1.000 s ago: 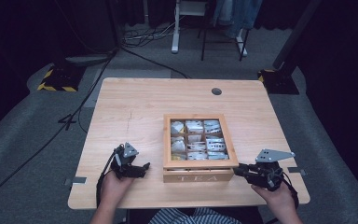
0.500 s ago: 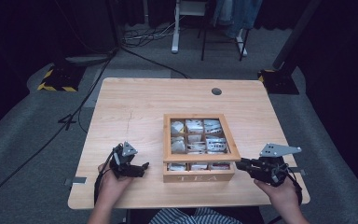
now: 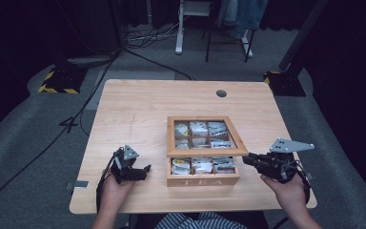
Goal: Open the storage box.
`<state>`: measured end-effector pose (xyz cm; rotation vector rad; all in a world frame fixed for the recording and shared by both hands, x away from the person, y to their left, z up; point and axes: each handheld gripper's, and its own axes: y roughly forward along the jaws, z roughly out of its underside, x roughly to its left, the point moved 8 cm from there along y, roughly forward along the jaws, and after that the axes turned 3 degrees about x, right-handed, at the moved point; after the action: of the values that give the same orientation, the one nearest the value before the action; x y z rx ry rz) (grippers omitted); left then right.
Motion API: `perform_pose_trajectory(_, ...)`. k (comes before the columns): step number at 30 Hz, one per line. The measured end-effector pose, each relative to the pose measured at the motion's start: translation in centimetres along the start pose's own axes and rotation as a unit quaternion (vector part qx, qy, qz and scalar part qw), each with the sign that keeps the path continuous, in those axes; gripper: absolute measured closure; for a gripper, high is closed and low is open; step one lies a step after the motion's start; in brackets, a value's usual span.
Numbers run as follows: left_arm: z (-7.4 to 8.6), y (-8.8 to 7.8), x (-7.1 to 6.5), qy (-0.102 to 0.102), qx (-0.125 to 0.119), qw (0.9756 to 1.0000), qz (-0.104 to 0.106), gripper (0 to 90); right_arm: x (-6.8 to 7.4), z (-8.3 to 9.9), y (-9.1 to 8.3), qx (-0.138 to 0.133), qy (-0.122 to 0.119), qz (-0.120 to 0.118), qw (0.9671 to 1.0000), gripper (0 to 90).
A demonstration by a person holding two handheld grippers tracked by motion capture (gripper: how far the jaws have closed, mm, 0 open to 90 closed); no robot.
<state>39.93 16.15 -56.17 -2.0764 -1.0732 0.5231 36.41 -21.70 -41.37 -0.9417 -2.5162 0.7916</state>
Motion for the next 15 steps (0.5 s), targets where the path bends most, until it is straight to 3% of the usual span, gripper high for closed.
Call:
perform_pose_trajectory(5, -0.1, 0.0, 0.1, 0.004, -0.003, 1.0, -0.006, 17.9, -0.2, -0.8, -0.1, -0.008, 0.0, 0.003, 1.0, 81.3)
perform_pose_trajectory(6, -0.2, 0.1, 0.0, -0.006, -0.007, 0.9999, -0.004, 19.1, -0.2, -0.9, -0.1, -0.009, 0.0, 0.003, 1.0, 81.5)
perform_pose_trajectory(15, -0.4, 0.1, 0.0, -0.016, -0.01, 0.9997, -0.012, 26.4, -0.5, -2.3, -0.2, -0.029, -0.002, 0.016, 0.9994, 83.9)
